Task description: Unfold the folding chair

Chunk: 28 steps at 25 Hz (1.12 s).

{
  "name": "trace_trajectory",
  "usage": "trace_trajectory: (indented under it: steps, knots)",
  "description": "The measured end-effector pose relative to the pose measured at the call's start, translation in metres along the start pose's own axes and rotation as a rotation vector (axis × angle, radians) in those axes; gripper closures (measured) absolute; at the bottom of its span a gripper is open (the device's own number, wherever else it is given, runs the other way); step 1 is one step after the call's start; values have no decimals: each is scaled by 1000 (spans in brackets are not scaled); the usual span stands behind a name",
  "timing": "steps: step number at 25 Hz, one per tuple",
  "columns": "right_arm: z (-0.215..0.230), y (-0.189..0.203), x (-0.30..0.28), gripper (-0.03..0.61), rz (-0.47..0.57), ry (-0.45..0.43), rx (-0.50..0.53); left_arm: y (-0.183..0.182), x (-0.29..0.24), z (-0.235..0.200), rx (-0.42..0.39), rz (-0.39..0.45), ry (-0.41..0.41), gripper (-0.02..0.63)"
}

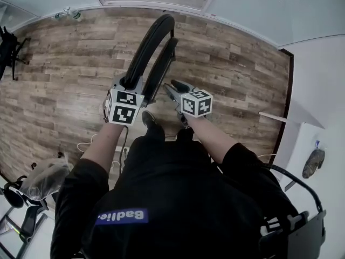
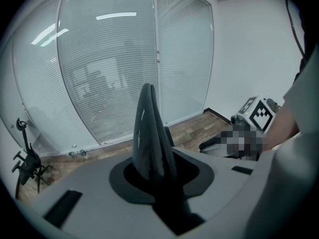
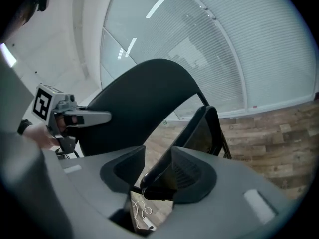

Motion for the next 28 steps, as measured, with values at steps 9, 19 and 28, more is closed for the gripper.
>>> trace_trajectory:
  steps: [9, 19, 28]
  knots:
    - [45, 4, -57, 396, -32, 56, -163, 0, -5, 1, 14, 5, 17, 525]
    - [91, 1, -105, 345, -13, 116, -402, -2, -9, 17, 5, 13, 22, 525]
    - [96, 3, -131, 330, -24, 76, -510, -2, -9, 23, 6, 10, 20, 525]
Point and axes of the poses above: the fingertips, and each gripper's own axes: x backward along the fingers, z to its right, y out of its underside, the point moved 9 cm from there along x, backward along the fingers, and after that the axes turned 4 degrees about -x, right-handed, at the moved point
